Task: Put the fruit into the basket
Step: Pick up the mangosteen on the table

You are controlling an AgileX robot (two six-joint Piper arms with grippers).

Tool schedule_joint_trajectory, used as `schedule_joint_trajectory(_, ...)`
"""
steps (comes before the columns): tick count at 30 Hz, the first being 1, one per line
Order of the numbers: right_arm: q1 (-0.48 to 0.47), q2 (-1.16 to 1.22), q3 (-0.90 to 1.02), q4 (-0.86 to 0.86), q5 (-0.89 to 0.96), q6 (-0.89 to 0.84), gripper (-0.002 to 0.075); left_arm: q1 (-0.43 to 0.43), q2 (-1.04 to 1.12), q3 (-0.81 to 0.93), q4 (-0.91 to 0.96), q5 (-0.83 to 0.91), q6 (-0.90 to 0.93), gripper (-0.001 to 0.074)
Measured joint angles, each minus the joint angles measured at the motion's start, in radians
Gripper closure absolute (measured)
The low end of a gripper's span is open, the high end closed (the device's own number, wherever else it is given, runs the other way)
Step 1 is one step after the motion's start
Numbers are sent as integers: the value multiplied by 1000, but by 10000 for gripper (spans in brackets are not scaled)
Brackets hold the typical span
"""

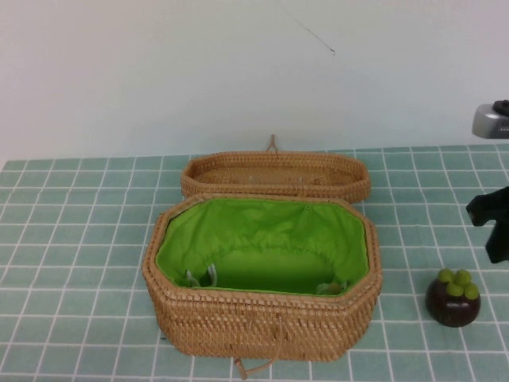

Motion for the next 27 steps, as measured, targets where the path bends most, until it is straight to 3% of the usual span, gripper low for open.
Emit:
schedule_joint_trajectory(3, 0, 11, 0, 1, -24, 11, 140, 0, 0, 0, 0, 0, 0, 735)
schedule_joint_trajectory(5, 0, 21, 0, 1, -28, 7, -20, 0, 0, 0, 0, 0, 0, 735)
schedule_joint_trajectory(20, 7, 130, 0, -9, -120, 46, -3, 0, 0, 0, 0, 0, 0, 735)
schedule_joint_trajectory(27, 36, 187, 21, -90, -136, 101, -3, 0, 0, 0, 0, 0, 0, 734)
